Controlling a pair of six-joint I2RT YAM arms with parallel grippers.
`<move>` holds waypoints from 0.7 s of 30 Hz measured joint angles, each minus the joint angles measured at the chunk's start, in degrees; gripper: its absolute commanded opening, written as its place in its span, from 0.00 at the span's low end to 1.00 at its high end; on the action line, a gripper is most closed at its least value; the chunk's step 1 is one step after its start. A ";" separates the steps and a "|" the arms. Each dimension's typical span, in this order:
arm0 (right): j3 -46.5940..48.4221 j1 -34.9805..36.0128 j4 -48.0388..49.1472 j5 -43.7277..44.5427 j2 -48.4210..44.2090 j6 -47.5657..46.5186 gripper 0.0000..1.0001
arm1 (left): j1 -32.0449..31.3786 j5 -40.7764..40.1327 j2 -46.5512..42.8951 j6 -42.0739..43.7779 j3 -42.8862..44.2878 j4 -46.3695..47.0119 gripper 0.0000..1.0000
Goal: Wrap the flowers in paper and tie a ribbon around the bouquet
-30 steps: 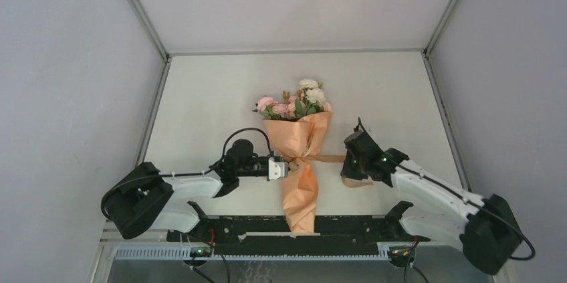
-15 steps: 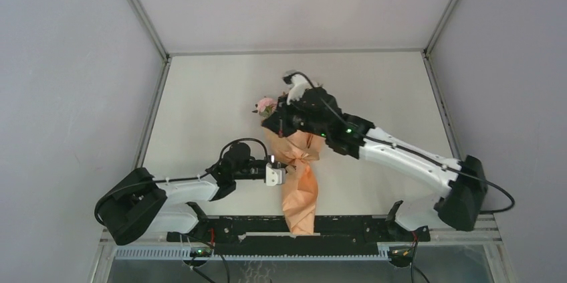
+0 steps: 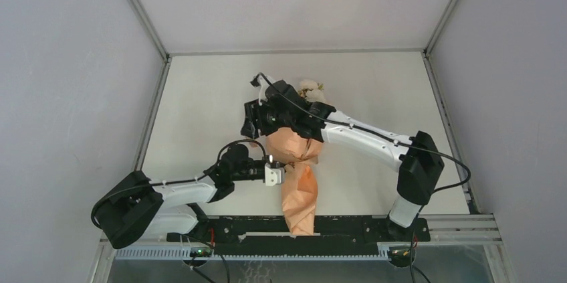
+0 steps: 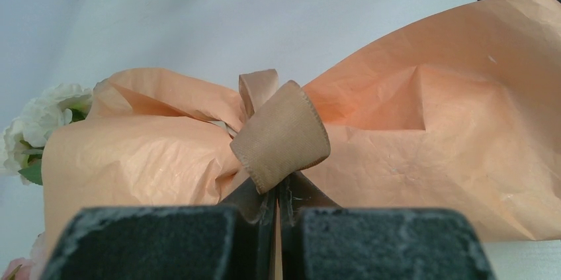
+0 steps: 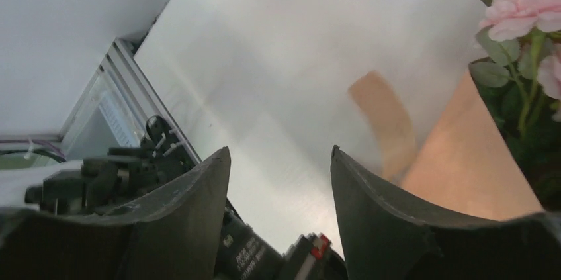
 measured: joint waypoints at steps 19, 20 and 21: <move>-40.89 -4.17 3.69 -6.91 -36.57 -1.29 0.62 | -0.11 -4.11 -0.26 -3.80 0.00 -0.04 0.00; -42.25 -3.98 4.55 -7.50 -36.57 -1.31 0.62 | -0.11 -4.22 -0.26 -3.98 0.00 -0.04 0.00; -42.95 -3.87 5.29 -7.76 -36.44 -1.31 0.62 | -0.11 -4.28 -0.26 -4.02 0.00 -0.04 0.00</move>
